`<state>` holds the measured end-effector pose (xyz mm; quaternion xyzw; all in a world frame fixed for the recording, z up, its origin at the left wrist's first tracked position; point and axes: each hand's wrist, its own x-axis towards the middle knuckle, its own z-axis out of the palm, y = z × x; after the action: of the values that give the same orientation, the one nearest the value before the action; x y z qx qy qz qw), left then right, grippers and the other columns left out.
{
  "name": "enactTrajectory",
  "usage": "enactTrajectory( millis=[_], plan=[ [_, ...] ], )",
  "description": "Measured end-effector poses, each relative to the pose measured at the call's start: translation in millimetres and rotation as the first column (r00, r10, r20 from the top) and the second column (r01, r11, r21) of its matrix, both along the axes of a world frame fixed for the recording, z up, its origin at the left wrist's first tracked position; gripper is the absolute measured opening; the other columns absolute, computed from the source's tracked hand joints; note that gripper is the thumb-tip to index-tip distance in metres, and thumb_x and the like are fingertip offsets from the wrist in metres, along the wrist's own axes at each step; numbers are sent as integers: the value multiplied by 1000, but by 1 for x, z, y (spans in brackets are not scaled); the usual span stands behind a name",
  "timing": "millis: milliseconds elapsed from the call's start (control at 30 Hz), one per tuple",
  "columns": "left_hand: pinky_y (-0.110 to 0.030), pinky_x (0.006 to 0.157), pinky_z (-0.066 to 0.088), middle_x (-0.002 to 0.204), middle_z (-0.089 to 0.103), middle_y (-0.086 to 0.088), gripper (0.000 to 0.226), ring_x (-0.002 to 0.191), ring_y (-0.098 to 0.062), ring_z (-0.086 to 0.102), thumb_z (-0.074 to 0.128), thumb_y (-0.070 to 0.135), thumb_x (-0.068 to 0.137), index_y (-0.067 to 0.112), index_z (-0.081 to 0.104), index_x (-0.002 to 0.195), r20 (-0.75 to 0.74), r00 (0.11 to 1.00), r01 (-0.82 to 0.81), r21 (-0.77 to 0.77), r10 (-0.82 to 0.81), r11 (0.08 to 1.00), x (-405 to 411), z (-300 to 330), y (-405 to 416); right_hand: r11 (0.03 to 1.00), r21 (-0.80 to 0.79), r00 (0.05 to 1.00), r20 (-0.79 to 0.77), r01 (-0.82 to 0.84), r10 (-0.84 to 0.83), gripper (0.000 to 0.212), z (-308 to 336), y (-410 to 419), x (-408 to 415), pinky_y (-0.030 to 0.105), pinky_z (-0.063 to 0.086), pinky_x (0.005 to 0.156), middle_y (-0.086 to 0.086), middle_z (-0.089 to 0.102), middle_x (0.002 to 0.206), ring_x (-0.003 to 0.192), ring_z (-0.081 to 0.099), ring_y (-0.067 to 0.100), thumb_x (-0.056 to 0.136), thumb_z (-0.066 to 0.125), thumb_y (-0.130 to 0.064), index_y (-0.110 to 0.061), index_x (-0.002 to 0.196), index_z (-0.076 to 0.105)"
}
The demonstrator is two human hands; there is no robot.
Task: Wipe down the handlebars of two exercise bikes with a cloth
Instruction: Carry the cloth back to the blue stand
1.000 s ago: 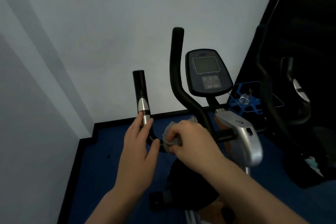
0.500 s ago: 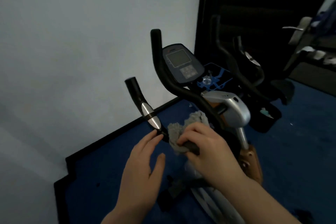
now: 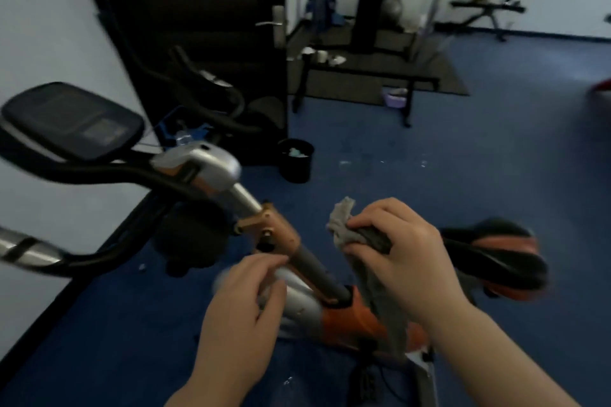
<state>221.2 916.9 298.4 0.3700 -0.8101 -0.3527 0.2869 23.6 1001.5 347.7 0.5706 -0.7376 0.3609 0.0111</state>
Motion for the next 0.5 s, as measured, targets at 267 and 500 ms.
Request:
enactTrajectory(
  millis=[267, 500],
  plan=[
    [-21, 87, 37, 110, 49, 30, 23, 107, 5, 46, 51, 31, 89, 39, 56, 110, 90, 946, 320, -92, -312, 943, -151, -1, 93, 908, 89, 911, 20, 409, -412, 20, -16, 179, -99, 17, 44, 73, -11, 60, 91, 82, 57, 8, 69, 81, -20, -20, 85, 70],
    [-24, 87, 41, 112, 56, 19, 23, 105, -2, 52, 55, 25, 87, 31, 60, 108, -4, 897, 440, -90, -442, 893, -305, -15, 235, 817, 161, 829, -9, 554, -560, 18, -27, 350, -203, 23, 46, 70, -14, 57, 88, 79, 56, 9, 73, 78, -24, -22, 88, 69]
  ],
)
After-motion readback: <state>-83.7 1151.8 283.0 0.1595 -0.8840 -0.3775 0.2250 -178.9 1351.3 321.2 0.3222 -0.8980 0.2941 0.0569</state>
